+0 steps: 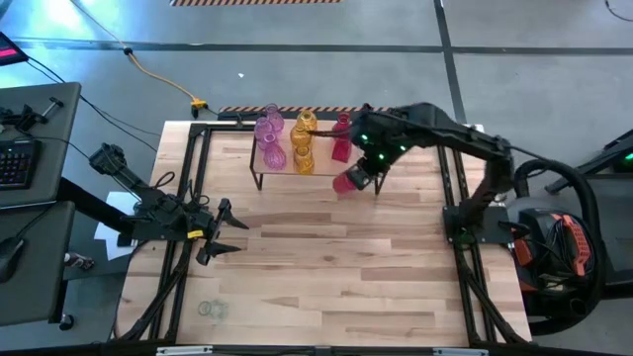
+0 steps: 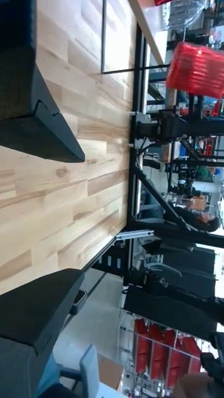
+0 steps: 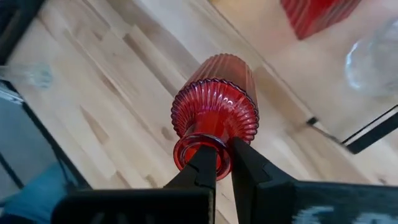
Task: Sort vases onto shelf
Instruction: Put the red vase on the shelf aligned with the other red vases
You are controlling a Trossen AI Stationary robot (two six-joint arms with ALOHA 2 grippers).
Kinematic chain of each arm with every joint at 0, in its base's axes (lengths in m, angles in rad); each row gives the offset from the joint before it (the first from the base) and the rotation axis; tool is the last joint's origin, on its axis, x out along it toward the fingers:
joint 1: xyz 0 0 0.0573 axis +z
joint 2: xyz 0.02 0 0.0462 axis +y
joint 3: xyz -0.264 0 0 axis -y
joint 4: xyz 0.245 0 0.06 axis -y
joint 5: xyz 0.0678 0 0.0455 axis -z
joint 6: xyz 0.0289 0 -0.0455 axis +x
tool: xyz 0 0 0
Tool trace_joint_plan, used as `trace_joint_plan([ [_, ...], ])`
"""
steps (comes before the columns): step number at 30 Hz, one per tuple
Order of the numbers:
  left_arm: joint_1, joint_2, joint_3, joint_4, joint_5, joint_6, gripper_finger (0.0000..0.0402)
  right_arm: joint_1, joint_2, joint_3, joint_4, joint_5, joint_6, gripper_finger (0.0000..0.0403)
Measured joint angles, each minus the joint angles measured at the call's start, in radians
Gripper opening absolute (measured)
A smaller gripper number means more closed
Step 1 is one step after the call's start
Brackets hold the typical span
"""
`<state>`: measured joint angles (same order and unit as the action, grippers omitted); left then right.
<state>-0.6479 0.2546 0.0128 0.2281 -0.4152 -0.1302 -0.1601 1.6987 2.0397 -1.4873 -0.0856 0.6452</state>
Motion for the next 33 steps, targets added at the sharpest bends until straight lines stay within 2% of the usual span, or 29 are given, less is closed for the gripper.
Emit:
trace_joint_plan([
  [4,0.0,0.0,0.0,-0.006,0.0,0.0,0.0284,-0.041,0.112,0.169,-0.087,0.002,-0.059,0.0002],
  [11,0.0,0.0,0.0,-0.034,0.0,-0.002,0.0284,-0.095,0.225,0.317,-0.082,-0.089,-0.13,0.0002],
  [25,0.0,0.0,0.0,-0.044,-0.03,-0.052,0.0284,-0.108,0.227,0.268,-0.084,-0.08,-0.157,0.0002],
  [33,0.0,0.0,0.0,-0.043,-0.043,-0.087,0.0284,-0.045,0.226,0.268,-0.084,-0.079,-0.16,0.0002],
])
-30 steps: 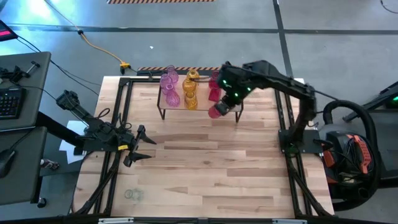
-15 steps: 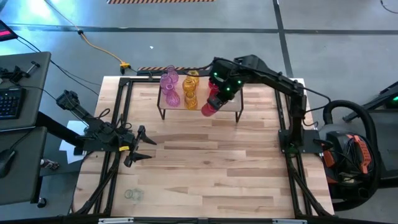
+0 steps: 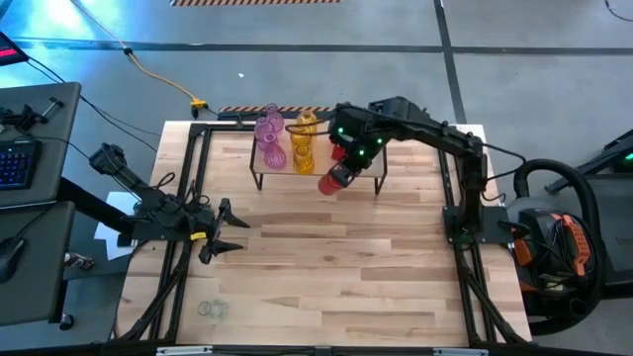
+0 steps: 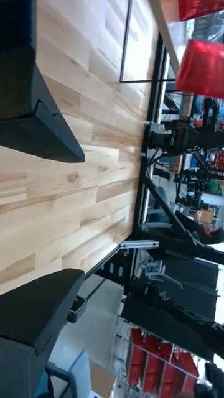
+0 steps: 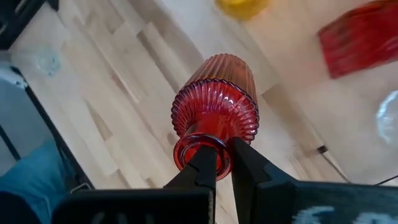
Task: Sort vases onto shelf
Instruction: Put the red vase on the shelf aligned with the other red vases
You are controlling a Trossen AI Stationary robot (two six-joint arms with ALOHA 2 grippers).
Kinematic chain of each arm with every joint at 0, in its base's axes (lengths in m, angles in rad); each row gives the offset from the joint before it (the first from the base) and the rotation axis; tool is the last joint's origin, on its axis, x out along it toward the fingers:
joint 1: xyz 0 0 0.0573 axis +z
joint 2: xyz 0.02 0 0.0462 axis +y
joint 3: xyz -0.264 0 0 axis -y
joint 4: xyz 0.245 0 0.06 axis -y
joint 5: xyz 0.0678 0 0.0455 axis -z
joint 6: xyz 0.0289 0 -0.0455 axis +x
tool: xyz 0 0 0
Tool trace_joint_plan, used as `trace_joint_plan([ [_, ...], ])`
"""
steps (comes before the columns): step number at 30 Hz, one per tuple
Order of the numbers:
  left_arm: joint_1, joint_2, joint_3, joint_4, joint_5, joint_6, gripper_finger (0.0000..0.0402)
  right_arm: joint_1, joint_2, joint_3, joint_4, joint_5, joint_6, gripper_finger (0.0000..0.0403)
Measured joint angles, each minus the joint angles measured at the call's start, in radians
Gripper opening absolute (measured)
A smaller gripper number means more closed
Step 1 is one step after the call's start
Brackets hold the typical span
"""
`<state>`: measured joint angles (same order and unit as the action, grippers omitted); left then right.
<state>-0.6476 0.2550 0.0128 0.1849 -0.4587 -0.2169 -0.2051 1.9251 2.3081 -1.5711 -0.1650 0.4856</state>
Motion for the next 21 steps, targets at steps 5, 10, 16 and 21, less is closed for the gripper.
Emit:
trace_joint_plan([
  [5,0.0,0.0,0.0,0.004,0.0,-0.018,0.0284,0.075,0.014,0.001,0.0,0.016,0.011,0.0002],
  [10,0.0,0.0,0.0,0.063,0.001,-0.006,0.0284,0.134,0.057,0.001,0.001,0.036,0.034,0.0002],
  [16,0.0,0.0,0.0,0.157,0.0,0.035,0.0284,0.198,0.147,0.001,0.001,0.024,0.024,0.0002],
  [21,0.0,0.0,0.0,0.212,0.004,0.03,0.0284,0.234,0.197,0.0,0.001,0.009,0.005,0.0002],
])
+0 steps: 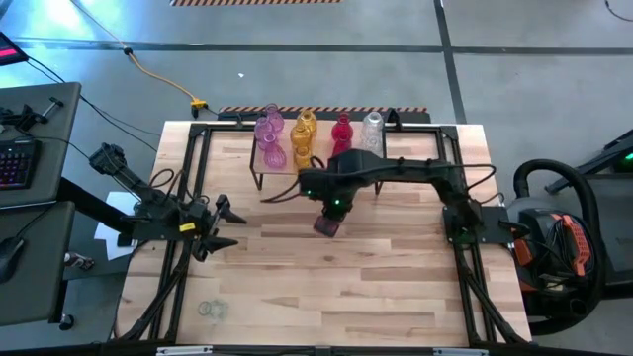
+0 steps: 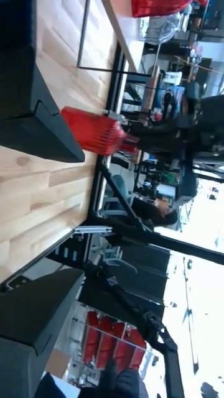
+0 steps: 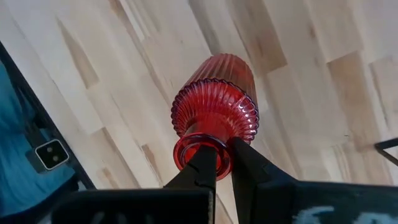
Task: Sort vases onto shelf
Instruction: Put the red vase on the shelf aligned with the other red vases
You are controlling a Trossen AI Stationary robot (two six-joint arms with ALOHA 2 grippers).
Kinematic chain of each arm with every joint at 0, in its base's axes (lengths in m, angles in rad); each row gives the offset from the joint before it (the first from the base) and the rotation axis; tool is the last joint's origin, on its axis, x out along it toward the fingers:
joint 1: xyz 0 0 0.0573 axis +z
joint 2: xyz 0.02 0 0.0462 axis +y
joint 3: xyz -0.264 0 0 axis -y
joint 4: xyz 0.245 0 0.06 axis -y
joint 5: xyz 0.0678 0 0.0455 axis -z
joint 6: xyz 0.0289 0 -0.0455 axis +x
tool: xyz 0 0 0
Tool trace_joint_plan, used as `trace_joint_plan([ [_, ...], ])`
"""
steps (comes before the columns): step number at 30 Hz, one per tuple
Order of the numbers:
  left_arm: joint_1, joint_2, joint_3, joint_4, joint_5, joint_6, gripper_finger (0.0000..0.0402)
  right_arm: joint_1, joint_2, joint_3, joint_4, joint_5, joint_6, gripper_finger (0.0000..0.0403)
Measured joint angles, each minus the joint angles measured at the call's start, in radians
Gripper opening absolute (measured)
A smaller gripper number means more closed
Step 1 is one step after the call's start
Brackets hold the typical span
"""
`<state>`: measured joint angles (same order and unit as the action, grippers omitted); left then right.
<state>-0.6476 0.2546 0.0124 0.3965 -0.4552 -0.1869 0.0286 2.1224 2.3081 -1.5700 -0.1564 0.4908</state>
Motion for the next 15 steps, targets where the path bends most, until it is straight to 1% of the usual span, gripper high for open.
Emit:
trace_joint_plan([
  [9,0.0,0.0,0.0,-0.009,0.008,0.006,0.0284,0.052,0.094,0.0,0.001,-0.013,-0.052,0.0002],
  [15,0.0,0.0,0.0,-0.01,0.023,0.007,0.0284,0.067,0.131,0.0,0.071,-0.074,-0.079,0.0002],
])
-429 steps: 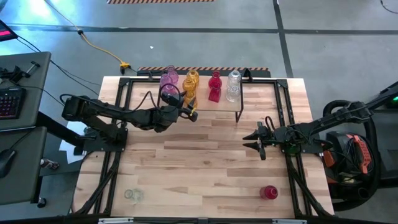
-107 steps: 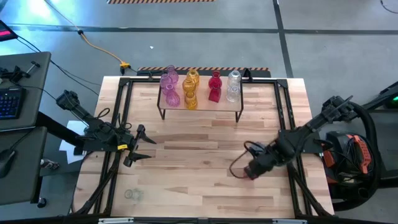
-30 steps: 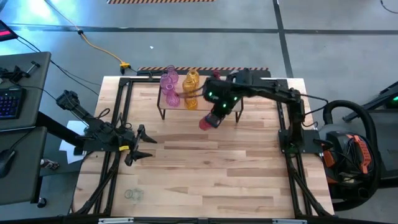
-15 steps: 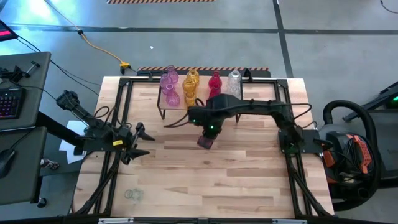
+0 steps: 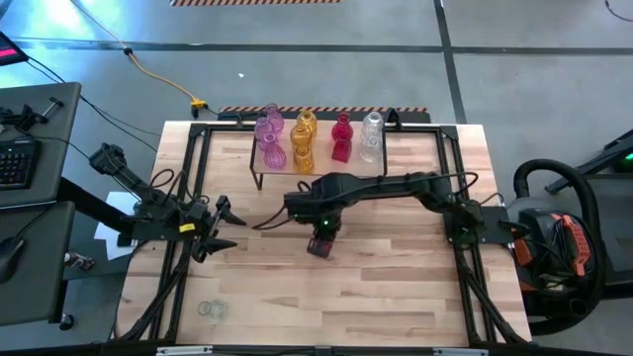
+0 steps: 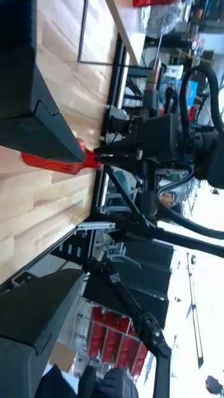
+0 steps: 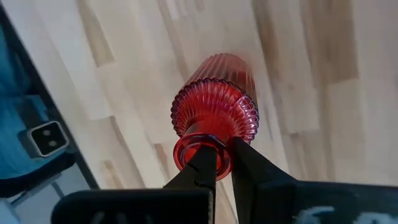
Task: Sort vases onto shelf
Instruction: Put the red vase on the shelf aligned with the other red vases
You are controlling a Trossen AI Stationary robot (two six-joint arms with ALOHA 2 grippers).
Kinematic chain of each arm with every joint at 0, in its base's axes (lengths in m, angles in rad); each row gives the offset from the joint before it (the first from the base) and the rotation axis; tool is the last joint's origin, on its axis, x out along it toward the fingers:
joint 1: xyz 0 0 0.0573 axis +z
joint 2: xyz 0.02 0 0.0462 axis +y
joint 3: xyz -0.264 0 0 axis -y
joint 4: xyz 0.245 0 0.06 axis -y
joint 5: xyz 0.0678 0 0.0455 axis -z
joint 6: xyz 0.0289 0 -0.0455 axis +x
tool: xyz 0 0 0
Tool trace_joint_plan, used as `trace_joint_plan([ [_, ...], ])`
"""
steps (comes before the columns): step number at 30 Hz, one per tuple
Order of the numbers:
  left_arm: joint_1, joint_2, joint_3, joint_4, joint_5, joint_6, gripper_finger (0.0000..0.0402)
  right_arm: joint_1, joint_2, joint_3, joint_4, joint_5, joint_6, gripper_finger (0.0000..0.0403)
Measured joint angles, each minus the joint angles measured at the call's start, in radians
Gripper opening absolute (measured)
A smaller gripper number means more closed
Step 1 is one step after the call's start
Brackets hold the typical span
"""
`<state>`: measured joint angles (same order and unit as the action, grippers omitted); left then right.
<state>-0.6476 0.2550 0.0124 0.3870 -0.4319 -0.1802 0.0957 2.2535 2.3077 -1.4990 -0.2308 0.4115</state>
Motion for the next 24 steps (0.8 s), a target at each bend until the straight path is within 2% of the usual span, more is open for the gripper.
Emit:
trace_joint_plan([
  [11,0.0,0.0,0.0,0.0,0.011,0.01,0.0284,0.005,0.073,0.0,0.008,-0.042,-0.009,0.0003],
  [19,0.0,0.0,0.0,-0.003,0.011,0.009,0.0284,0.008,0.079,0.002,0.002,-0.029,-0.029,0.0003],
  [24,0.0,0.0,0.0,-0.003,0.011,0.009,0.0284,0.019,0.08,0.002,0.001,-0.008,-0.06,0.0024],
])
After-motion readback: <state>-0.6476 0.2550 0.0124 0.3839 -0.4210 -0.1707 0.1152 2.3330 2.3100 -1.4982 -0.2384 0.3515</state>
